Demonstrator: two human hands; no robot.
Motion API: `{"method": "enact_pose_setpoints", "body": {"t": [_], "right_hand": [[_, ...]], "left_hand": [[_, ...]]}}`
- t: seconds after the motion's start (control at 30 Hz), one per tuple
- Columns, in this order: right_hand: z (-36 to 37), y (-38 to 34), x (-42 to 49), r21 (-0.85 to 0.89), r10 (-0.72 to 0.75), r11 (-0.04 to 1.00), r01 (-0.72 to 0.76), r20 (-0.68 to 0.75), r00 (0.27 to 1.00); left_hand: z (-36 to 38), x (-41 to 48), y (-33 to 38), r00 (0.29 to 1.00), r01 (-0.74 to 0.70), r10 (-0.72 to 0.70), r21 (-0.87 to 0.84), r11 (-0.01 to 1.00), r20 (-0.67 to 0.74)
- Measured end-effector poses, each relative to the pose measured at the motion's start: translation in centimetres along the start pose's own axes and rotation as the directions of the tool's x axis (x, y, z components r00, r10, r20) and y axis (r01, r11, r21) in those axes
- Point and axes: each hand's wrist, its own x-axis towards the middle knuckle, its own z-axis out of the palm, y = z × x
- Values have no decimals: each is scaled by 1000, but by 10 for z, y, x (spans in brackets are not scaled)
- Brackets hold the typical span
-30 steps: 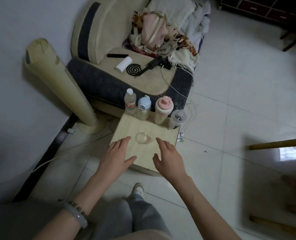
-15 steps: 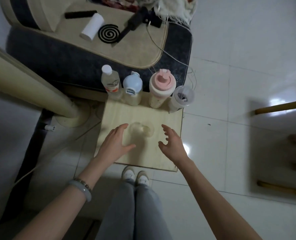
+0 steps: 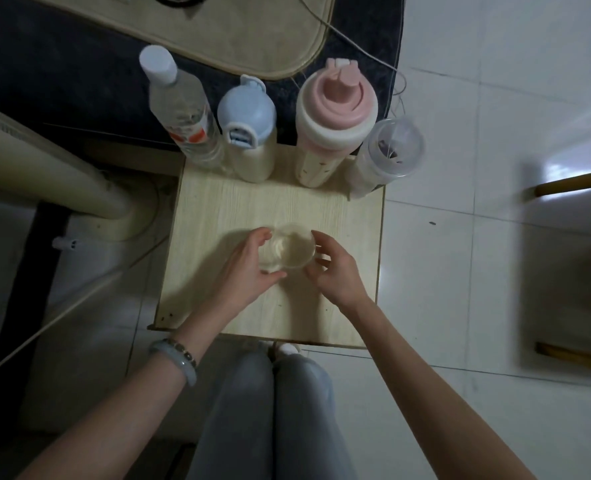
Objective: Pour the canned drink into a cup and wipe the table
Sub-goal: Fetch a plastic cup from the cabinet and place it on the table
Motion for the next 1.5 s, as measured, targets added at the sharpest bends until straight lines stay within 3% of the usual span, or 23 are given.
{"method": "enact_pose_setpoints", "body": {"t": [0.4, 0.77, 1.17, 1.5], "right_hand": [[-12, -17, -15, 49, -9, 999, 9, 14, 1000], [-78, -128, -125, 45, -59, 997, 60, -15, 998], [-128, -192, -259, 186, -46, 979, 89, -222, 974], [-170, -160, -362, 319, 104, 945, 74, -506, 856]], "left_hand": [[-12, -10, 29, 1000, -23, 24, 18, 1000, -7], [-94, -101, 144, 994, -106, 106, 40, 994, 12], [-136, -186, 237, 938, -335, 330, 27, 942, 100], [-81, -230, 307, 794, -535, 507, -9, 845, 336]]}}
